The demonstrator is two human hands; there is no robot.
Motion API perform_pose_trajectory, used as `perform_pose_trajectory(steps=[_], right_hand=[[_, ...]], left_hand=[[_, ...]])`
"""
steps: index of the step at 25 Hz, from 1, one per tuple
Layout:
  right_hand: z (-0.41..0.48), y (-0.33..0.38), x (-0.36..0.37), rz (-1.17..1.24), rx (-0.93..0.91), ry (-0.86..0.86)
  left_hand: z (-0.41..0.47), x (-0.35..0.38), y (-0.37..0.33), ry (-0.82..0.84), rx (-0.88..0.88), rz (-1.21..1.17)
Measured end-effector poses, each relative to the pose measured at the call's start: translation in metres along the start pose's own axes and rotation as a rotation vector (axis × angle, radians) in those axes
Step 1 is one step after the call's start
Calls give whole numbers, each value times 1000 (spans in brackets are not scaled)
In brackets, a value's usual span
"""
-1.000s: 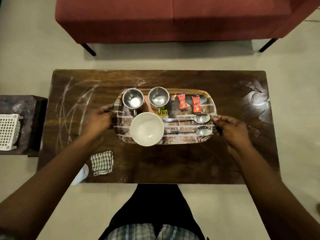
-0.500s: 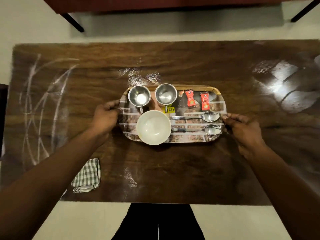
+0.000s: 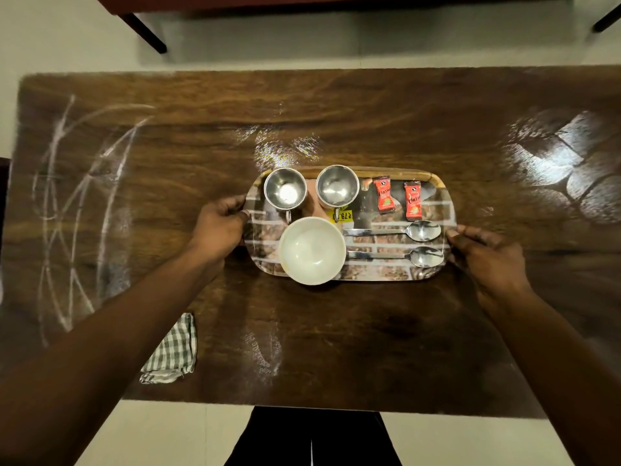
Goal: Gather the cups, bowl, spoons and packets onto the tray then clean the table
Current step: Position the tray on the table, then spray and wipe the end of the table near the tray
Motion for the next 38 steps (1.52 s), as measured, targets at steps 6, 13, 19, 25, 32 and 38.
perform_pose_trajectory(steps=[6, 13, 19, 25, 32, 38], right_hand=[[0, -1, 1, -29, -6, -44], [-15, 21, -3, -302, -127, -47], [-72, 100, 23, -493, -427, 116], [-170, 150, 104, -439, -662, 323], [-307, 145, 232, -321, -733, 565], [-372, 115, 311, -403, -765, 594]], left_hand=[[-3, -2, -2, -28, 26, 62], [-37, -16, -15, -164, -38, 25], [-112, -49, -40, -117, 72, 1], [-196, -141, -26, -215, 171, -83], [-237, -250, 24, -316, 249, -155], [-208, -333, 89, -285, 218, -188]])
Point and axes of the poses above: each hand's wrist, its own z-axis towards the middle knuckle, its own x-axis out of the palm, y = z × x, the point moved 3 cm from there along z, towards the middle knuckle, and after that the axes turned 15 degrees about -x, right-handed, at the moved point
